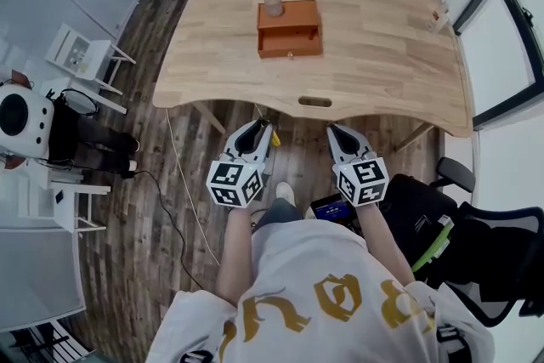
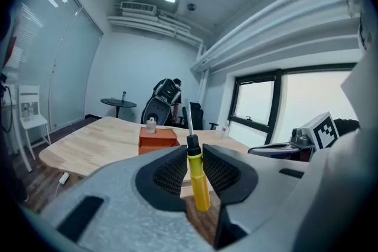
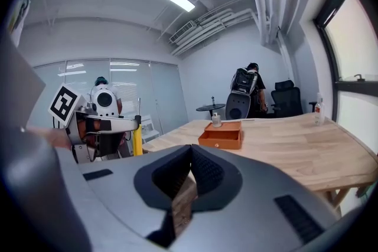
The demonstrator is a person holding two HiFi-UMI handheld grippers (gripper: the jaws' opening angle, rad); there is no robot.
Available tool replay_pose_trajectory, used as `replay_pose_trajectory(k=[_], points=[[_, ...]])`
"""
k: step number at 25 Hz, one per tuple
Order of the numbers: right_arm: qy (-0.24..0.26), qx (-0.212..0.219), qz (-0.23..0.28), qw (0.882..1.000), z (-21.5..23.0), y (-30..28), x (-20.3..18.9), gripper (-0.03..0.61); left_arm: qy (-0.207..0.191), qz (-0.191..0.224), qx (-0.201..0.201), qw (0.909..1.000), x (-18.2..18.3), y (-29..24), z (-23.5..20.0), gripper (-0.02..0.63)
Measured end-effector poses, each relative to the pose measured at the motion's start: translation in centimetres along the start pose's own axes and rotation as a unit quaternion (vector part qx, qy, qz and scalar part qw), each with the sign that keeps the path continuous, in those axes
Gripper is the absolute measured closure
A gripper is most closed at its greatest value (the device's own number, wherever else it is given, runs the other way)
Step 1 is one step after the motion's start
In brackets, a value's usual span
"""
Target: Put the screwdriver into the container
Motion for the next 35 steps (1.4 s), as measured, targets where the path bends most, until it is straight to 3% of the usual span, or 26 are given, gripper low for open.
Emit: replay_pose_trajectory(k=[15,30,35], points=[[-0.027,-0.014,-0.012,0.999,4.6,-5.6,2.5,0.568,-0.001,-0.013,-0.005,0.9999,3.1,-5.9,-4.4,0.531],[-0.065,-0.062,-0.032,0.995,10.4,-20.7,11.9,0.568,-0.009,-0.049,-0.061,0.9969,12.1,-19.8,-18.4,0.531],[-0.07,-0.078,-0.046,0.993,11.7,-25.4,13.5,0.568,-0.008,-0.06,-0.082,0.9948,13.5,-24.1,-22.7,0.531]])
Point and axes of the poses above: the fingertips, and each gripper's own axes: y backward along the fingers, z to its right, x out of its top, the point moved 6 cm from there along y, backward along the fingers, and after that the axes turned 15 degrees about -z, right-handed, at the moved point
